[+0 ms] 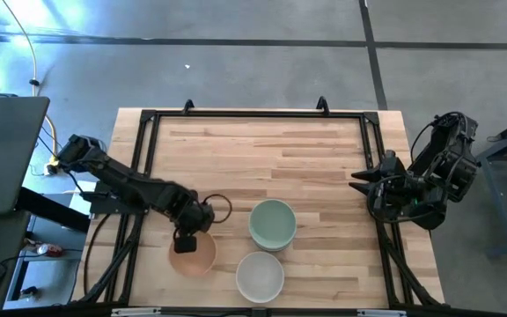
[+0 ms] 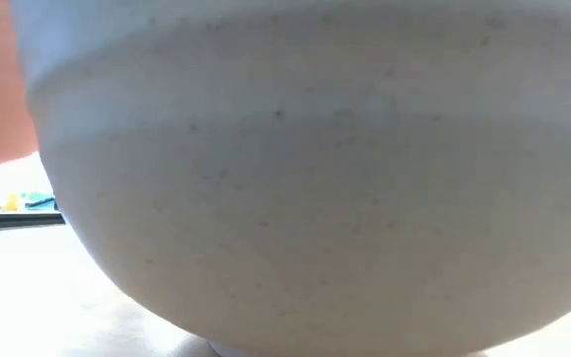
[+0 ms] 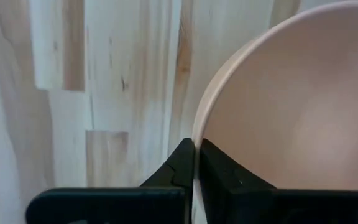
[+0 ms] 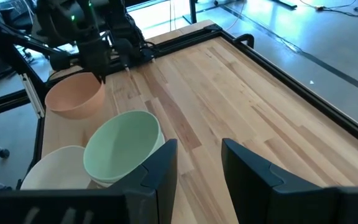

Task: Nest bowls inside each other
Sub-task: Stack the light orange bowl on top of the light blue bowl

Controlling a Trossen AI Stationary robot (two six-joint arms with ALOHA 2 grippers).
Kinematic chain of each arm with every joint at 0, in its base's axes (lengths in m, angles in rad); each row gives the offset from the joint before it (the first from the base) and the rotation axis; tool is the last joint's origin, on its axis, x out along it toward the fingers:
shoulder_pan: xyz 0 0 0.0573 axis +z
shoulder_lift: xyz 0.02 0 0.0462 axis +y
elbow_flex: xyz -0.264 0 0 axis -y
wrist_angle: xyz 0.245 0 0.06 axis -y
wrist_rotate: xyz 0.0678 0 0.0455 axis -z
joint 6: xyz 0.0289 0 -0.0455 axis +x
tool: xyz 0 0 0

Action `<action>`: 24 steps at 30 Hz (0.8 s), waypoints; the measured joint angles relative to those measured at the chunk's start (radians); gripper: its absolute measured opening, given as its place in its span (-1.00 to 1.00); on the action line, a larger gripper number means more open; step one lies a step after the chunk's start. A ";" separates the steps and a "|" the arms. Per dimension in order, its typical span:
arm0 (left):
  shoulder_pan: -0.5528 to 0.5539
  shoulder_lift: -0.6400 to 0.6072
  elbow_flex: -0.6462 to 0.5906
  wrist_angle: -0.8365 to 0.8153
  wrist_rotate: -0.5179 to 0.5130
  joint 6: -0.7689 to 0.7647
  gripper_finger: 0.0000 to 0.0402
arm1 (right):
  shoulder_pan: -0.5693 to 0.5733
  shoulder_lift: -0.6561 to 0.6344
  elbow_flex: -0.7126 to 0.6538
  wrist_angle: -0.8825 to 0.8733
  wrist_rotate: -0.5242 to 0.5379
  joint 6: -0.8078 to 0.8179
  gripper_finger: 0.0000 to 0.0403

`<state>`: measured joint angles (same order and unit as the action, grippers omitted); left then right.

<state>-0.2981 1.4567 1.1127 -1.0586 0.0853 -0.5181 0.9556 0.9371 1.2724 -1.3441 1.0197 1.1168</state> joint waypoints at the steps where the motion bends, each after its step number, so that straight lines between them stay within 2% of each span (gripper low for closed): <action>1: 0.012 0.000 0.012 -0.003 0.000 0.015 -1.00 | 0.000 0.000 0.000 -0.002 0.000 0.000 -0.41; 11: 0.131 0.000 0.172 -0.092 -0.009 0.133 -1.00 | 0.000 0.000 0.000 -0.005 0.001 0.000 -0.41; 18: 0.216 0.003 0.293 -0.120 -0.048 0.155 -1.00 | 0.000 0.000 0.000 -0.013 0.001 0.000 -0.41; 24: 0.265 0.083 0.429 -0.179 -0.048 0.193 -1.00 | 0.000 0.000 0.000 -0.021 0.017 0.000 -0.41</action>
<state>-0.0328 1.5397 1.5421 -1.2379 0.0376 -0.3248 0.9556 0.9367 1.2724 -1.3647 1.0364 1.1164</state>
